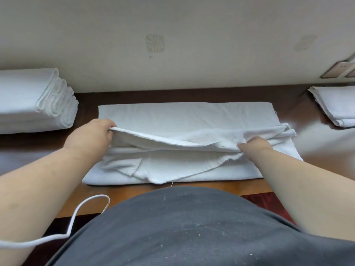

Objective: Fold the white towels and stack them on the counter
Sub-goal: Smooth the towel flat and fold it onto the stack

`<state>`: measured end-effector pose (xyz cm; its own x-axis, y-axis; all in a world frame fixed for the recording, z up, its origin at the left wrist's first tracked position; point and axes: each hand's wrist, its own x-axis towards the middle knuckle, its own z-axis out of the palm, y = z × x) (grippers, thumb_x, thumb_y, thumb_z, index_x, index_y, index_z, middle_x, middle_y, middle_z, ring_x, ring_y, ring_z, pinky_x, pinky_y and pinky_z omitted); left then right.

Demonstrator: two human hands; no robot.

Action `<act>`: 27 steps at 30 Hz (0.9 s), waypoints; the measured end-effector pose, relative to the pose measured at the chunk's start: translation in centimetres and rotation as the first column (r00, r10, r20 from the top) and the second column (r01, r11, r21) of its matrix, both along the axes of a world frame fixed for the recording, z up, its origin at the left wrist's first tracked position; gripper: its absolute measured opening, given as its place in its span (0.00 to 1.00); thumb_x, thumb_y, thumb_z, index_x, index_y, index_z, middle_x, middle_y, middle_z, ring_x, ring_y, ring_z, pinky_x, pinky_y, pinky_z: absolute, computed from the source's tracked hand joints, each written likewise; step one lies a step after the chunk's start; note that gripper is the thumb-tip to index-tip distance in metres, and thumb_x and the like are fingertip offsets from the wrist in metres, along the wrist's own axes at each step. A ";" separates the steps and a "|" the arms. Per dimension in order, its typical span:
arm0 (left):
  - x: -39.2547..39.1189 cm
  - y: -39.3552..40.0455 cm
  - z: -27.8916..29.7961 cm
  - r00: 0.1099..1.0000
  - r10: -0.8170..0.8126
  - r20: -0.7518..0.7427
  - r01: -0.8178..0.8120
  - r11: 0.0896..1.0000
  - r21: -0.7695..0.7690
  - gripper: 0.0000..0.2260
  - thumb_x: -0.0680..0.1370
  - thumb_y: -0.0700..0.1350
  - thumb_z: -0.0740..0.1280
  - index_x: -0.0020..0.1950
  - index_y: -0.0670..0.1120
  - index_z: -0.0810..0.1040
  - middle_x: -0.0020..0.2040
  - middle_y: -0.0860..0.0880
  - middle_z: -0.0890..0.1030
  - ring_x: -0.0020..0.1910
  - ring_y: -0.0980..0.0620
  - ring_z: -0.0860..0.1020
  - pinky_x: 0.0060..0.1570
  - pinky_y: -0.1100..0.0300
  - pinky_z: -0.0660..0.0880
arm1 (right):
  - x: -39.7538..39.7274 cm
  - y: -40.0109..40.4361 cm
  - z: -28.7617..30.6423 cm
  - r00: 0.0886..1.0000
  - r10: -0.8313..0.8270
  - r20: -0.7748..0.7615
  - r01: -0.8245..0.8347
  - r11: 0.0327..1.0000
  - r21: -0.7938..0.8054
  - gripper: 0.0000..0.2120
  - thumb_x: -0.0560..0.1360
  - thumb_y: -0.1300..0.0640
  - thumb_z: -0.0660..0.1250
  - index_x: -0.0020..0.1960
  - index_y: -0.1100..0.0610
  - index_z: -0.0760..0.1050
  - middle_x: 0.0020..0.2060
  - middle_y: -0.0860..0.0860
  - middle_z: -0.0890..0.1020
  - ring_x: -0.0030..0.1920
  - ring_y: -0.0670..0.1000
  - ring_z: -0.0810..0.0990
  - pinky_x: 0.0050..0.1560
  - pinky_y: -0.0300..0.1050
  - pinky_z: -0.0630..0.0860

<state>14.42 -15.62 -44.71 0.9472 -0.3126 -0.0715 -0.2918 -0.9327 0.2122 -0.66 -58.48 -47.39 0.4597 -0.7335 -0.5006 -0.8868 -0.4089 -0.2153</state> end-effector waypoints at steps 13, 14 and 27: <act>5.6 0.7 1.1 0.991 0.074 0.114 -0.080 0.996 0.043 0.10 0.82 0.52 0.58 0.53 0.51 0.77 0.44 0.45 0.77 0.41 0.42 0.72 0.39 0.51 0.70 | 4.7 -2.5 1.7 0.520 -0.547 0.656 0.392 0.835 0.385 0.09 0.74 0.58 0.64 0.54 0.54 0.69 0.51 0.59 0.81 0.41 0.54 0.80 0.43 0.47 0.83; 6.3 0.6 1.5 0.990 0.084 0.111 -0.089 0.995 0.044 0.10 0.82 0.53 0.58 0.51 0.52 0.76 0.43 0.46 0.77 0.41 0.42 0.73 0.39 0.51 0.70 | 5.5 -2.4 2.0 0.480 -0.576 0.662 0.407 0.815 0.414 0.09 0.74 0.58 0.63 0.53 0.49 0.68 0.48 0.56 0.80 0.37 0.54 0.80 0.36 0.43 0.82; 14.4 -1.3 -2.6 0.994 0.113 0.011 -0.113 0.994 -0.008 0.22 0.77 0.37 0.62 0.72 0.47 0.72 0.68 0.36 0.72 0.64 0.33 0.72 0.64 0.43 0.71 | 7.8 -5.9 0.6 0.971 -0.031 0.235 -0.006 0.988 0.155 0.32 0.78 0.55 0.58 0.79 0.41 0.53 0.45 0.48 0.76 0.40 0.49 0.74 0.44 0.38 0.73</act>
